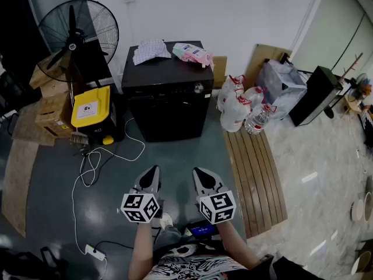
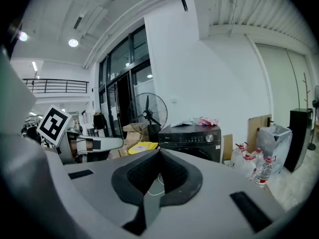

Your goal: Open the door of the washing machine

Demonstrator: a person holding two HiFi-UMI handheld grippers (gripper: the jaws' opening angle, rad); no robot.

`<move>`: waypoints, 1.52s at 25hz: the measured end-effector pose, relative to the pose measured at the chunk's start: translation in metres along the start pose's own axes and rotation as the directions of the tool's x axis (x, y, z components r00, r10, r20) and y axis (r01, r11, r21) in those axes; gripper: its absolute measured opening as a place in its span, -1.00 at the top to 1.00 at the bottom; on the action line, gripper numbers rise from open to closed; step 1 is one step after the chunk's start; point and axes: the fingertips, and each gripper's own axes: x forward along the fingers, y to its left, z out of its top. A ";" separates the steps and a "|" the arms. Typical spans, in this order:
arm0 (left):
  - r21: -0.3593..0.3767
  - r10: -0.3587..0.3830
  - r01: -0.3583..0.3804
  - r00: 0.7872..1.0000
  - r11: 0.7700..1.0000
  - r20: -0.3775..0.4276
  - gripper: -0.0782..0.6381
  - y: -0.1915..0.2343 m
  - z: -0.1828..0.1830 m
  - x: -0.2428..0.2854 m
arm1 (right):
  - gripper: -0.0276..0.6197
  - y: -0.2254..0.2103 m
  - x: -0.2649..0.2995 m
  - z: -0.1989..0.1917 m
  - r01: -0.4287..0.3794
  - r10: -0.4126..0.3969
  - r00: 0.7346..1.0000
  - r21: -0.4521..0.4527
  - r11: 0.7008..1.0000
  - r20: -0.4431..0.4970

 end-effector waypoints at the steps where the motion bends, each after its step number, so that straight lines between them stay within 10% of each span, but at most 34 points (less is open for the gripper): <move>1: 0.005 -0.001 0.001 1.000 1.000 0.000 0.78 0.000 0.000 -0.001 | 0.91 0.001 0.000 -0.001 -0.002 0.002 1.000 -0.001 1.000 -0.003; 11: -0.010 0.006 -0.006 1.000 1.000 -0.010 0.76 0.009 -0.001 -0.003 | 0.91 0.002 0.003 -0.004 -0.045 0.045 0.999 0.083 0.995 0.010; 14: -0.010 0.009 -0.009 1.000 1.000 -0.025 0.38 0.021 -0.004 0.005 | 0.44 -0.002 0.013 -0.011 -0.070 0.073 0.997 0.125 0.990 -0.017; 20: 0.028 0.039 -0.038 0.998 0.999 -0.045 0.36 0.063 -0.007 0.042 | 0.41 -0.022 0.056 -0.015 -0.040 0.045 0.998 0.104 0.994 -0.047; 38: 0.179 -0.059 0.126 0.939 0.976 -0.339 0.36 0.319 -0.038 0.295 | 0.41 -0.088 0.394 -0.037 0.078 -0.046 0.963 0.113 0.991 -0.265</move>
